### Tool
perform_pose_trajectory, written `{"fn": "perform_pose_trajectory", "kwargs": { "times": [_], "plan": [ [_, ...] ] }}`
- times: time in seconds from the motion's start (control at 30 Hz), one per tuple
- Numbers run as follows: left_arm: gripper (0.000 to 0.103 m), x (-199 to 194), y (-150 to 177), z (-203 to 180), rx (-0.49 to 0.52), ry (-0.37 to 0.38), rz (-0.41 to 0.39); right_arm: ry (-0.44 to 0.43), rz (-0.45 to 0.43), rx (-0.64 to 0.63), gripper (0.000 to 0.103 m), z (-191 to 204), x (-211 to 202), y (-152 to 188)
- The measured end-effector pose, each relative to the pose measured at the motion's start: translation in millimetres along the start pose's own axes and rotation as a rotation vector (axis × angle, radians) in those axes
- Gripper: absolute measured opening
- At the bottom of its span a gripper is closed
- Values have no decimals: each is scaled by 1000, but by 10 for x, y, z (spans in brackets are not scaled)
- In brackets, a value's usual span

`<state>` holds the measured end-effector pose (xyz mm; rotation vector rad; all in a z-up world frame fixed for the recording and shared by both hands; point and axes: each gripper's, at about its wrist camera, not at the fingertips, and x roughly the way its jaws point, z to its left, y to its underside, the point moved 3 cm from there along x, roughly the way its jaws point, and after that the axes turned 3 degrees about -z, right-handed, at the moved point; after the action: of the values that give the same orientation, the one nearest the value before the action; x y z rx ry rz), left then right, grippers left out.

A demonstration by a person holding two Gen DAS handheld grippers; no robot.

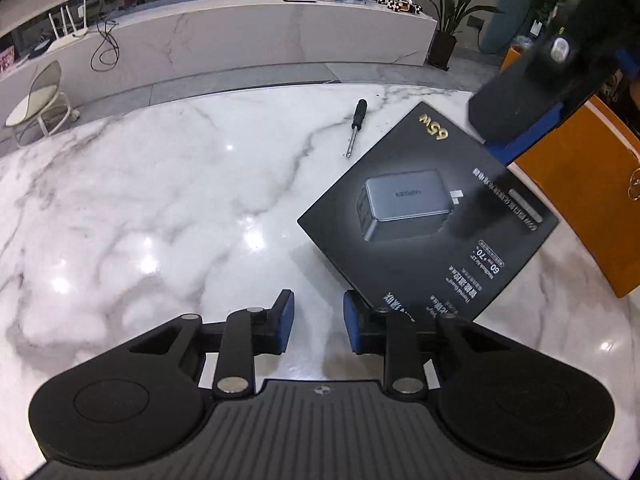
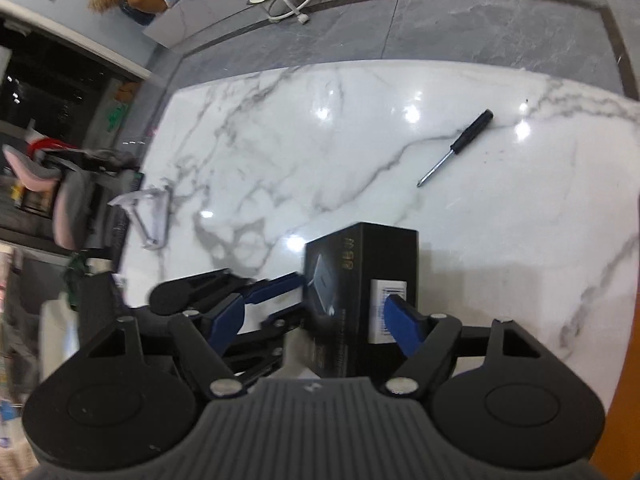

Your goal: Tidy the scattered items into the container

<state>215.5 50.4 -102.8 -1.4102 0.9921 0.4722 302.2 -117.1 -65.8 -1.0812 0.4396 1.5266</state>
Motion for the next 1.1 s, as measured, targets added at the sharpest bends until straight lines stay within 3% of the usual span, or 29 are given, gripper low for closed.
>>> {"fn": "perform_pose_trajectory", "kwargs": {
  "times": [0.33,0.67,0.7,0.73,0.77,0.83,0.97,1.1],
  "plan": [
    [20,-3,6,-85,70,-72,-3,-3,-21,31,79,31,74,15],
    [20,-9,63,-97,112,-66,-16,-72,-84,41,79,358,-17,-122],
    [24,-2,65,-81,111,-58,-18,-101,-68,54,76,394,18,-126],
    [35,-4,72,-85,112,-38,-19,-156,-26,80,65,433,93,-114],
    [41,3,78,-92,116,-26,-21,-186,4,90,63,484,172,-91],
    [46,14,96,-113,127,-17,-23,-177,31,66,49,615,348,-18],
    [47,-11,125,-80,110,5,-30,-163,26,17,55,745,486,0],
    [47,-41,146,-18,91,1,-32,-121,-21,-38,63,789,368,-59]
  ]
}}
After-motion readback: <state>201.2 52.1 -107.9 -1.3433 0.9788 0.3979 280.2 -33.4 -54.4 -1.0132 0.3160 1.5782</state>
